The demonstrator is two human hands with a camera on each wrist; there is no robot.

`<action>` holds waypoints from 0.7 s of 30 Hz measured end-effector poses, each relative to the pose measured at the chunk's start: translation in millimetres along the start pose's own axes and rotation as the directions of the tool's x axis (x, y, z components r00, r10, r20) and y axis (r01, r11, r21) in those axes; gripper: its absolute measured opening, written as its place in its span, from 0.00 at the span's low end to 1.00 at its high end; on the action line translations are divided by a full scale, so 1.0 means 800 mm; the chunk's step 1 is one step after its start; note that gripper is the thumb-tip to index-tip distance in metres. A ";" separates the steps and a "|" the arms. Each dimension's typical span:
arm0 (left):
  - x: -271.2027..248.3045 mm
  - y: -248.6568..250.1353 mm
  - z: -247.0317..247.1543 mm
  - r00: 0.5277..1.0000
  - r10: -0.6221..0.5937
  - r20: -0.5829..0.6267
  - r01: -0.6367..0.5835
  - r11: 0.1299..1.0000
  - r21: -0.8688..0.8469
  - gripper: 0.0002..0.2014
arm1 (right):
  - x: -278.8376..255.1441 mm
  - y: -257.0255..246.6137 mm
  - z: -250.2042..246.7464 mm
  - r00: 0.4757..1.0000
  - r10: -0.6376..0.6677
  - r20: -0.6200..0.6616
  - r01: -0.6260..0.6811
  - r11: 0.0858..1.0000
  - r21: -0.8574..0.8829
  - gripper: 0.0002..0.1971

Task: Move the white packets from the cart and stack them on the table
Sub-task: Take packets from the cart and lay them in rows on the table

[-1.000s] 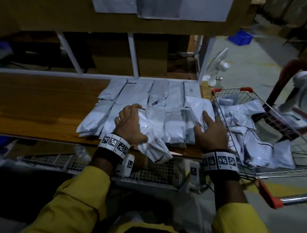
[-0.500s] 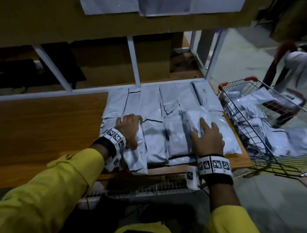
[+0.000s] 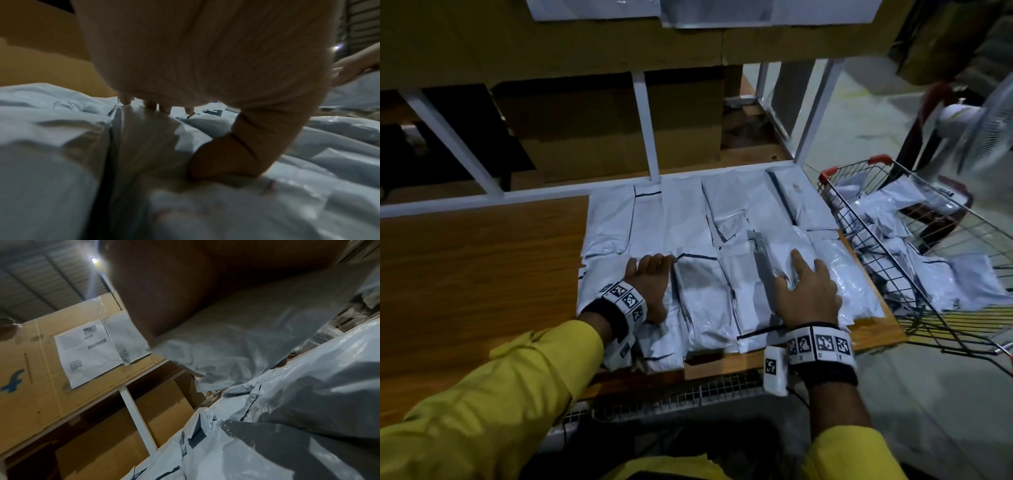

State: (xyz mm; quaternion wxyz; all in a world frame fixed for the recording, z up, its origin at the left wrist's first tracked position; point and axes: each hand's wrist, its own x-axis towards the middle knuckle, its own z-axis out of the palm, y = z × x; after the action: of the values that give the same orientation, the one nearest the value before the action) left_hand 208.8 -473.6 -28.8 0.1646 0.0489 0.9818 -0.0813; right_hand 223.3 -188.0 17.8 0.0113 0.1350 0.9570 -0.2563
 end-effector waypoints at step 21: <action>-0.035 -0.033 -0.053 0.946 -0.211 -0.245 0.077 0.883 -0.464 0.47 | -0.002 -0.015 0.052 0.991 -0.073 0.111 0.083 0.992 -0.092 0.33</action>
State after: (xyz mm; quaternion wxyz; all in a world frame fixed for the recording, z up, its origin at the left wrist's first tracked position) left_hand 218.4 -494.3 23.4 0.0199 -0.0526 0.9881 0.1429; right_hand 219.8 -218.9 -11.9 0.0592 0.0828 0.9709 -0.2168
